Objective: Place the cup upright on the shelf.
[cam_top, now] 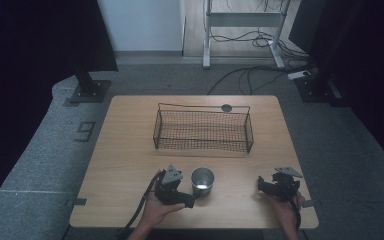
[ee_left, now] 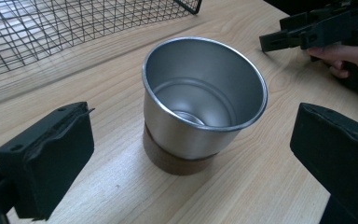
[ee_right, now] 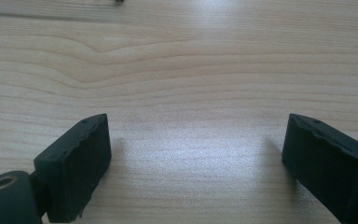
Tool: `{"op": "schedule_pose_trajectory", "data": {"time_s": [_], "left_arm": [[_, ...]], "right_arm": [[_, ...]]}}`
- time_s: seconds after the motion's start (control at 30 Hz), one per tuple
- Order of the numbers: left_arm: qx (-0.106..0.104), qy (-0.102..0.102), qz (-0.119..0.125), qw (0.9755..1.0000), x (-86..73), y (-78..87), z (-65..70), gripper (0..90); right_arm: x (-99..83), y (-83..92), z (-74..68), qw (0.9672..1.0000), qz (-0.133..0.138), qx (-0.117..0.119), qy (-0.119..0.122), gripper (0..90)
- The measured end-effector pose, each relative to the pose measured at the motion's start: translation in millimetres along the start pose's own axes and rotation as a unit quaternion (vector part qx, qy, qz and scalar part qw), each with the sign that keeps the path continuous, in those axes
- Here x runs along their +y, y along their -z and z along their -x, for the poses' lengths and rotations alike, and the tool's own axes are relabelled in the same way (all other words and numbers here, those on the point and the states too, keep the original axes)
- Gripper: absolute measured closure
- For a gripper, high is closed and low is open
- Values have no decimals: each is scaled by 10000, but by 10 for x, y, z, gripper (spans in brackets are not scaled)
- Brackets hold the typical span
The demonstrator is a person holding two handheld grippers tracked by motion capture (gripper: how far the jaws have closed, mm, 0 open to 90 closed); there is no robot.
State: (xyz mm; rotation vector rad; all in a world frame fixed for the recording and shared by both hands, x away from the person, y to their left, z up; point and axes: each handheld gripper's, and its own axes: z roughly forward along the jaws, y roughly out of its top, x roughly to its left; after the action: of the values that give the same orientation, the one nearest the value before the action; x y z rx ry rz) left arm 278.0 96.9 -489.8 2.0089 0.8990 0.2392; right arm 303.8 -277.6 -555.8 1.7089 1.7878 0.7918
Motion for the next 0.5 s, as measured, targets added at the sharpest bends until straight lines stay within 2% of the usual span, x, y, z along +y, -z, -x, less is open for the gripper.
{"op": "schedule_pose_trajectory", "data": {"time_s": [0.5], "left_arm": [[89,-41,-123,9999,57,-226,57,0]], "right_arm": [[0,0,0,10000,1,-1,0,79]]}}
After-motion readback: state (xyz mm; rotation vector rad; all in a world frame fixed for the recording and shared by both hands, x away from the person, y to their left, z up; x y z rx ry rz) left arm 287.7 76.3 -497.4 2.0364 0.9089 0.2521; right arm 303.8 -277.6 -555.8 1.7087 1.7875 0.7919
